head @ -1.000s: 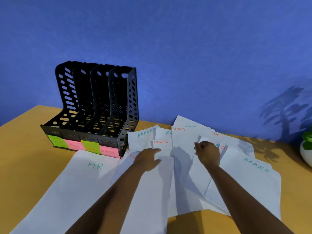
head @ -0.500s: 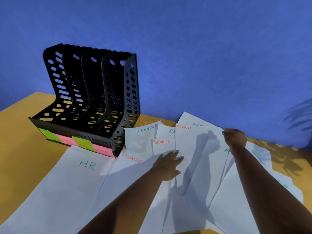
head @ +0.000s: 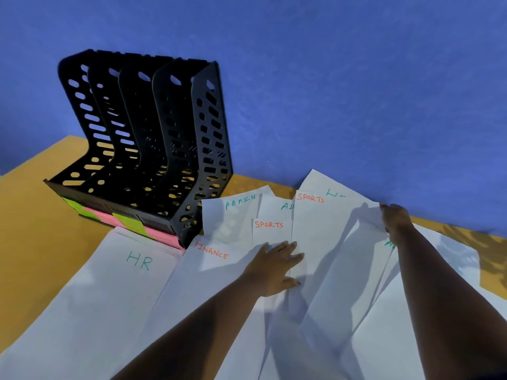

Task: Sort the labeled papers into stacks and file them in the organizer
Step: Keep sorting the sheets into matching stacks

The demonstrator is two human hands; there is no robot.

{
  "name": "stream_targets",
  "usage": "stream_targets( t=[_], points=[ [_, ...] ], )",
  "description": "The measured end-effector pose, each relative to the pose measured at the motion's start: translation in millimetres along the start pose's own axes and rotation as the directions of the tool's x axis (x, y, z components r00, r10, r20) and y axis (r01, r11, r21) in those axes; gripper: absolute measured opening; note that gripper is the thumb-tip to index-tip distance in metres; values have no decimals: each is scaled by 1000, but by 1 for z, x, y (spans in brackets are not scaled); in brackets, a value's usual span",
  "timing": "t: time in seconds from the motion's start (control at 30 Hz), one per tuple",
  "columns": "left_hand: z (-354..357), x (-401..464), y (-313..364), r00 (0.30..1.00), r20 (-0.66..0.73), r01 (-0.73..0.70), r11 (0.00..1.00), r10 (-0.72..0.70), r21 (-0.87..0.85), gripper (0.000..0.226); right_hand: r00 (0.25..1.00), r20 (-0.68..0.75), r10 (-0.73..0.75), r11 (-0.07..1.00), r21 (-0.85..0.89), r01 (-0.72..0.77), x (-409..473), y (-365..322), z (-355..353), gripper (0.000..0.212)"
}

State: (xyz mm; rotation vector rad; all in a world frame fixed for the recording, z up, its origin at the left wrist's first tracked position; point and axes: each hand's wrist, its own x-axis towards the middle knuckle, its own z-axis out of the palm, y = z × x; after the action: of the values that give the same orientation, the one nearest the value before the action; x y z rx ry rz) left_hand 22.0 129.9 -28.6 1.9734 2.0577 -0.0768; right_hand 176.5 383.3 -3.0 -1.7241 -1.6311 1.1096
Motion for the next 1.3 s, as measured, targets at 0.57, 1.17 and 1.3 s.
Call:
stream_targets(
  t=[0.57, 1.17, 1.3],
  points=[
    [-1, -13, -17, 984, -98, -157, 980, 146, -123, 36, 997, 7, 71, 923, -381, -63, 13, -5, 8, 46],
    [6, -10, -20, 954, -239, -216, 968, 182, -128, 32, 993, -105, 57, 911, -401, -94, 11, -2, 6, 42],
    [8, -11, -18, 966, -194, -195, 975, 173, -102, 42, 915, -212, -343, 887, -392, 242, -6, -11, 1, 20]
  ],
)
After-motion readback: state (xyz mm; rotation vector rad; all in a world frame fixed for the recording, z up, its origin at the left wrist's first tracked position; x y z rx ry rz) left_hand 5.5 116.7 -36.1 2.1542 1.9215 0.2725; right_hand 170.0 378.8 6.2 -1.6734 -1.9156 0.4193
